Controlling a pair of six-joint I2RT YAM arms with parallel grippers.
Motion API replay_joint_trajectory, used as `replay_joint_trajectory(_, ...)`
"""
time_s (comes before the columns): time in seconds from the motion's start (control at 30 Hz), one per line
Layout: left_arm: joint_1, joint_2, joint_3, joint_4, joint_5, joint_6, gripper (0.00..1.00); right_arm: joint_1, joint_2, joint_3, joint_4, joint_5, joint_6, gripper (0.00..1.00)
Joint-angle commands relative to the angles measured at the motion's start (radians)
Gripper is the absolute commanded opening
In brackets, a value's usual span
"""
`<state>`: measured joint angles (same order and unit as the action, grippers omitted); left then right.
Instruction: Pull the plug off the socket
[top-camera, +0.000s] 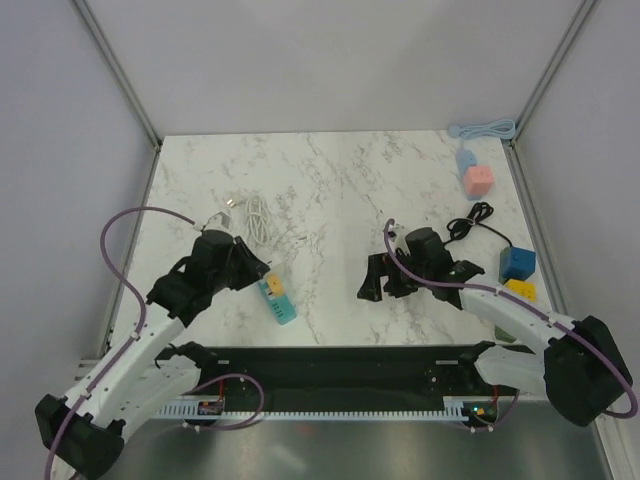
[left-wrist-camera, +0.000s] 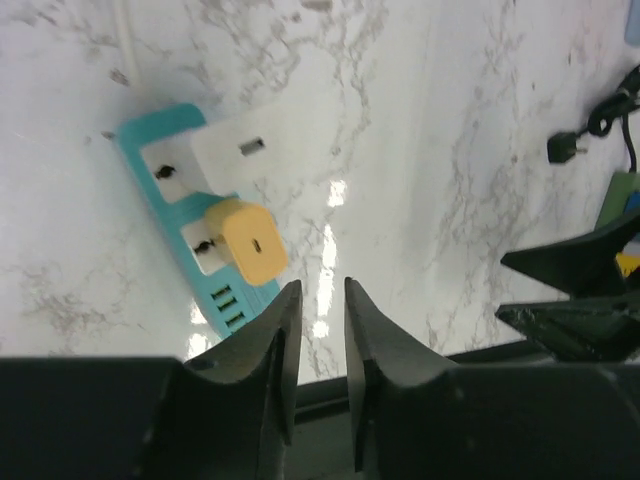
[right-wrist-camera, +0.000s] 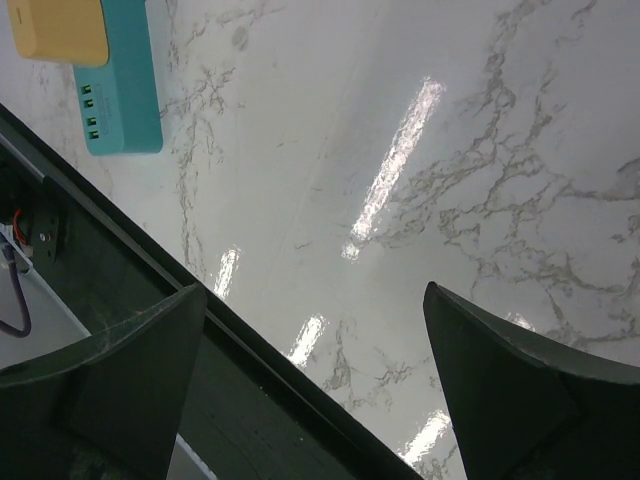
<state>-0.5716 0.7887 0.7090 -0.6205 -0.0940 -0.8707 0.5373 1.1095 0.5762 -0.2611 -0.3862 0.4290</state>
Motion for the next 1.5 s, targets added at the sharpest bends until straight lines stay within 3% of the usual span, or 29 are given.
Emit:
replay_joint_trajectory(0.0, 0.171, 0.009, 0.000, 0.031, 0.151, 0.133, 0.30, 0.049, 0.062, 0.089, 0.071, 0.041, -0.015, 0.98)
replay_joint_trajectory(0.07, 0.283, 0.024, -0.020, 0.060, 0.238, 0.153, 0.22, 0.091, 0.117, 0.120, 0.104, 0.067, -0.007, 0.98)
replay_joint_trajectory(0.17, 0.364, 0.070, -0.043, 0.108, 0.347, 0.174, 0.15, 0.159, 0.211, 0.174, 0.144, 0.112, 0.010, 0.98)
replay_joint_trajectory(0.33, 0.400, 0.126, -0.103, 0.163, 0.408, 0.153, 0.07, 0.329, 0.354, 0.280, 0.175, 0.272, 0.017, 0.98)
replay_joint_trajectory(0.43, 0.403, 0.052, -0.169, 0.231, 0.435, 0.128, 0.09, 0.389, 0.413, 0.332, 0.216, 0.317, 0.039, 0.98)
replay_joint_trajectory(0.5, 0.403, 0.024, -0.172, 0.237, 0.416, 0.134, 0.15, 0.408, 0.440, 0.344, 0.233, 0.319, 0.048, 0.98)
replay_joint_trajectory(0.53, 0.403, 0.018, -0.172, 0.232, 0.409, 0.142, 0.25, 0.426, 0.463, 0.349, 0.243, 0.323, 0.051, 0.98)
replay_joint_trajectory(0.6, 0.403, 0.038, -0.171, 0.220, 0.419, 0.147, 0.26, 0.449, 0.489, 0.361, 0.255, 0.331, 0.053, 0.98)
replay_joint_trajectory(0.7, 0.403, 0.093, -0.209, 0.249, 0.464, 0.104, 0.02, 0.458, 0.507, 0.387, 0.255, 0.345, 0.053, 0.98)
replay_joint_trajectory(0.93, 0.404, 0.124, -0.301, 0.356, 0.453, 0.068, 0.02, 0.458, 0.533, 0.461, 0.240, 0.325, 0.027, 0.90)
replay_joint_trajectory(1.47, 0.404, 0.228, -0.319, 0.412, 0.422, 0.099, 0.02, 0.500, 0.673, 0.603, 0.237, 0.328, 0.028, 0.75)
